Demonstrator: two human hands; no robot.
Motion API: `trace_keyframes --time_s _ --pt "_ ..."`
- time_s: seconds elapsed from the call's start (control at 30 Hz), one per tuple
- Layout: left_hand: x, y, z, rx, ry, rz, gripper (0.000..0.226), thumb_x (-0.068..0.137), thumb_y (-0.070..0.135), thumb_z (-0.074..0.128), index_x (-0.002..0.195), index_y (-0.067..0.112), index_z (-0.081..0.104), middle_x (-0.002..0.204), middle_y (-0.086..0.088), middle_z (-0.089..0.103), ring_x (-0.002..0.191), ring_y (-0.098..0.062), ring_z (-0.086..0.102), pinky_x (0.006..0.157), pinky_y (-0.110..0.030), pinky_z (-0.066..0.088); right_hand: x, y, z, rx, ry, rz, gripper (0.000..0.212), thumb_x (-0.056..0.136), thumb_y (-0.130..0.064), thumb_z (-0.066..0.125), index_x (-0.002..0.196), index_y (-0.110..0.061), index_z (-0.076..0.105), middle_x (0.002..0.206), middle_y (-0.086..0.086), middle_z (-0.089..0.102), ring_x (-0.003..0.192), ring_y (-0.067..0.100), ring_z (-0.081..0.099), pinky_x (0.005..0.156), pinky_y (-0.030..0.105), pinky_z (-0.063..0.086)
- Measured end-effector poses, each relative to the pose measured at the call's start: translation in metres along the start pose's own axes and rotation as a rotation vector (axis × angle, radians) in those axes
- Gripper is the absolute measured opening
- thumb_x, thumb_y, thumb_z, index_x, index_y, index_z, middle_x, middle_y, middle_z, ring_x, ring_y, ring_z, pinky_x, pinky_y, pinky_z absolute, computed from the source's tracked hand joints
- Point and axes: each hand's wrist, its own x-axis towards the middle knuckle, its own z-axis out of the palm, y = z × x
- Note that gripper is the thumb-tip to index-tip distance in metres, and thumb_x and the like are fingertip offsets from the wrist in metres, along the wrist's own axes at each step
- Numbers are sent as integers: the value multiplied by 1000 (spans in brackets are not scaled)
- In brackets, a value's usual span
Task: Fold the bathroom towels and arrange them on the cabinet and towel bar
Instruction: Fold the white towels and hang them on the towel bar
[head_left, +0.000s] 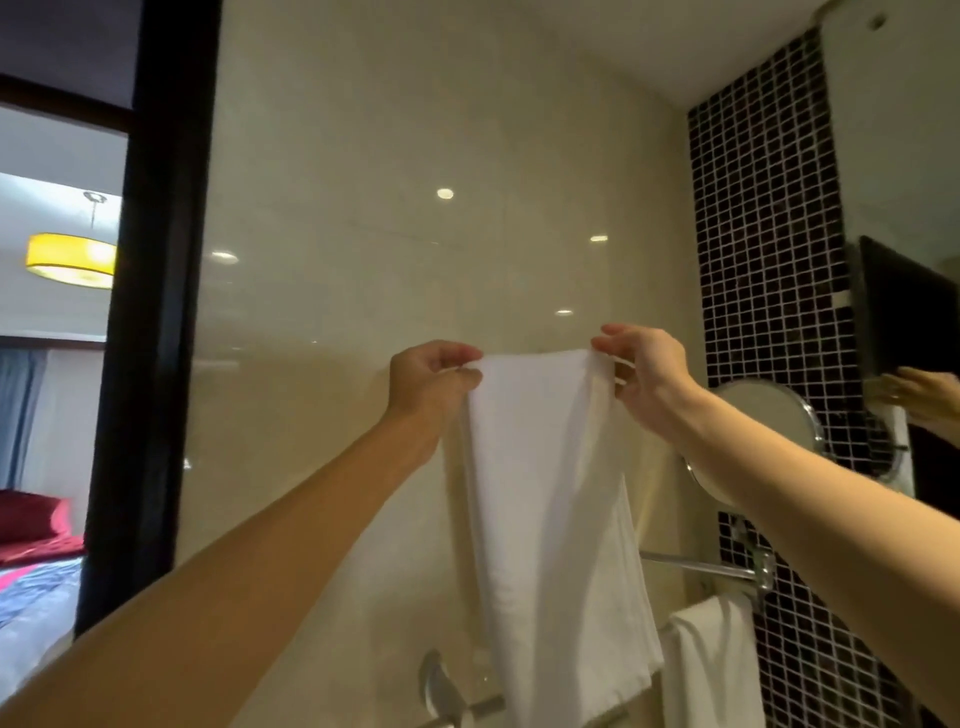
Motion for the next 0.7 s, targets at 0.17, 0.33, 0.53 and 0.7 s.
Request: trace_keyframes --time_s 0.17,0.33,0.53,0.7 --pt "34 7 -1 -47 -7 1 33 74 -14 63 72 18 69 76 -1 68 69 -12 62 62 -18 47 17 -15 17 43 -26 -33 17 82 -8 50 84 -12 66 82 4 66 69 20 55 64 29 40" --pt "51 4 -6 -77 -35 -65 32 75 -17 58 77 13 68 81 -5 66 78 -19 61 68 -23 49 27 -11 27 15 -78 -34 15 82 -14 52 86 -12 67 86 6 67 71 22 55 65 30 41" --pt "59 13 -11 -144 -34 -70 29 75 -17 58 72 10 66 89 -11 67 87 -27 61 89 -38 50 33 -11 31 82 -61 -67 17 79 -18 51 82 -12 67 83 5 65 69 21 55 63 29 43" --pt "47 -2 -13 -107 -53 -188 33 75 -21 53 67 10 63 86 -9 67 88 -28 60 90 -42 50 31 4 23 -58 -68 58 19 81 -22 51 84 -13 67 90 7 64 76 25 55 69 32 44"
